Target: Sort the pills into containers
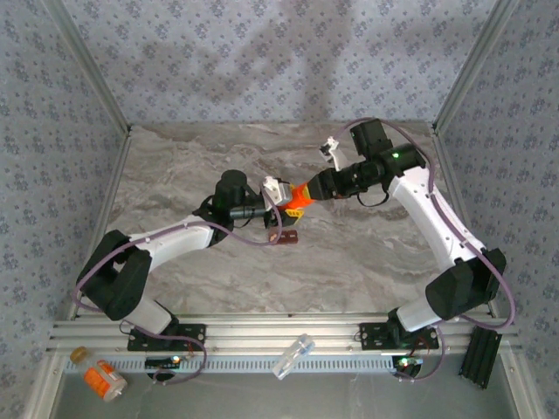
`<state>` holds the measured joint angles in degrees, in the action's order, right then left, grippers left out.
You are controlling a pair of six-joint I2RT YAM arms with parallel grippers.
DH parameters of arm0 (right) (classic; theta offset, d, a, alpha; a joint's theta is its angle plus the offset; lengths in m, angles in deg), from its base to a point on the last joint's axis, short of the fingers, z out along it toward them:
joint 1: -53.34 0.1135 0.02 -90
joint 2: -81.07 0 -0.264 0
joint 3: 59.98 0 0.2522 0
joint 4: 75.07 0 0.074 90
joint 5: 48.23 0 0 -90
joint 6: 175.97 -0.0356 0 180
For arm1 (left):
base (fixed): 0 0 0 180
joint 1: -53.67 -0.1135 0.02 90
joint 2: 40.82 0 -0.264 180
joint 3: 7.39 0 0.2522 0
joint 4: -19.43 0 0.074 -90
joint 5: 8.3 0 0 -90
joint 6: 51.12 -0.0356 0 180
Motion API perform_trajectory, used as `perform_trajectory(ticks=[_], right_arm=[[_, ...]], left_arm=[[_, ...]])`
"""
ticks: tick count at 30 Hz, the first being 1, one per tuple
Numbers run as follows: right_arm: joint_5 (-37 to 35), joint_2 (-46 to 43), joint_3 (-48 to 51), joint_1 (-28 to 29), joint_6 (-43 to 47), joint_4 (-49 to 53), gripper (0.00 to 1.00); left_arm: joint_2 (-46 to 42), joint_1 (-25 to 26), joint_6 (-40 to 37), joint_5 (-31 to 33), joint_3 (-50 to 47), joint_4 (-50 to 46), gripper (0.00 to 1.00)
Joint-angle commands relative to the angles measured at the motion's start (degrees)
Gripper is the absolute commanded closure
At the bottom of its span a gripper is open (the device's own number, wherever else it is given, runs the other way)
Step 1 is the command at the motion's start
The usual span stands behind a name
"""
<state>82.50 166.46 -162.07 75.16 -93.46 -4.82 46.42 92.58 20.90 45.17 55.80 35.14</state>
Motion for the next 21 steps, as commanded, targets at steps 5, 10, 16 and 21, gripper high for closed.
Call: perform_trajectory(ticks=[5, 10, 16, 21], right_arm=[[2.48, 1.88, 0.74, 1.68, -11.95, -3.63, 0.65], [0.9, 2.5, -0.76, 1.89, -14.71, -3.14, 0.65], [1.02, 3.28, -0.62, 1.99, -16.51, -4.11, 0.64], [1.72, 3.2, -0.65, 1.78, -17.39, -5.19, 0.63]], left_arm=[[-2.81, 3.71, -3.95, 8.31, -0.63, 11.14, 1.0], [-2.7, 4.09, -4.79, 9.7, -0.98, 11.68, 1.0], [-2.07, 4.33, -3.58, 10.57, -0.86, 13.32, 1.0], [-1.56, 4.52, -2.13, 11.04, -0.46, 13.72, 1.0]])
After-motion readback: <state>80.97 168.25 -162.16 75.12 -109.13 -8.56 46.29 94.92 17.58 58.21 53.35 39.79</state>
